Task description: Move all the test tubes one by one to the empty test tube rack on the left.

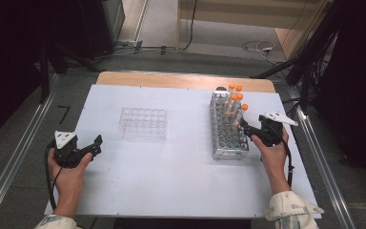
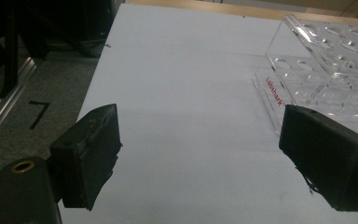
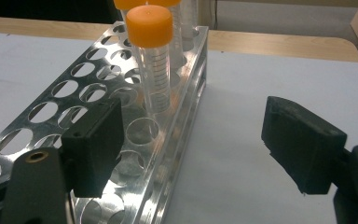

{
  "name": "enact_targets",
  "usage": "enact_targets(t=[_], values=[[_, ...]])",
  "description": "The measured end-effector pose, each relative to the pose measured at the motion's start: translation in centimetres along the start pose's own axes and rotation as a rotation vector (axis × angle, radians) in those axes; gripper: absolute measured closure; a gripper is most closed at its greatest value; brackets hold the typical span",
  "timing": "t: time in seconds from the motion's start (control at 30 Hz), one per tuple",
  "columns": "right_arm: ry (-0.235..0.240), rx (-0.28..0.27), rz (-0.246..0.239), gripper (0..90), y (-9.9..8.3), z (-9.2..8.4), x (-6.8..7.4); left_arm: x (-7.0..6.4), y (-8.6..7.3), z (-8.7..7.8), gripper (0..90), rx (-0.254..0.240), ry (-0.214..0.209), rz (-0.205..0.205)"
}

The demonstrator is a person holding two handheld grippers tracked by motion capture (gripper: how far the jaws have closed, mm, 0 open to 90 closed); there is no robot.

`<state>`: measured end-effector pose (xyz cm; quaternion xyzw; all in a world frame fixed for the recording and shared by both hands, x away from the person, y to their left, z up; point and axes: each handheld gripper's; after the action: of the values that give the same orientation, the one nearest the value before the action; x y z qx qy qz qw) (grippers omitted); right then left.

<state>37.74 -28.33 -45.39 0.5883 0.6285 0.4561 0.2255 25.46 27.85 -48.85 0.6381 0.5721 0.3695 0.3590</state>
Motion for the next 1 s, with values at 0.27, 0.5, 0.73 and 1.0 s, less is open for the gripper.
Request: enact_targets(t=[0.27,0.5,0.73,1.0], values=[[0.025,-0.010,-0.029,28.3,0.2,1.1,0.2,0.0,0.0,0.0,13.2,0.001,0.001,-0.002],[0.068,-0.005,-0.022,36.8,0.6,1.7,0.1,0.0,0.0,0.0,13.2,0.004,0.000,-0.003],[0.084,0.001,-0.054,52.8,0.8,2.3,0.6,0.0,0.0,0.1,13.2,0.004,-0.001,-0.004],[0.111,0.006,-0.056,63.3,0.6,2.7,0.6,0.0,0.0,0.1,13.4,0.005,-0.003,-0.004]])
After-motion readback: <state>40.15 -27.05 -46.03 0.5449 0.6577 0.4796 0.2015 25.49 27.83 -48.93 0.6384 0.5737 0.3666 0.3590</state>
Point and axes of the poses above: each handheld gripper's, and its own axes: z roughly forward along the jaws, y roughly out of its top, x roughly to its left, and after that the axes turned 13 degrees about z, right-handed
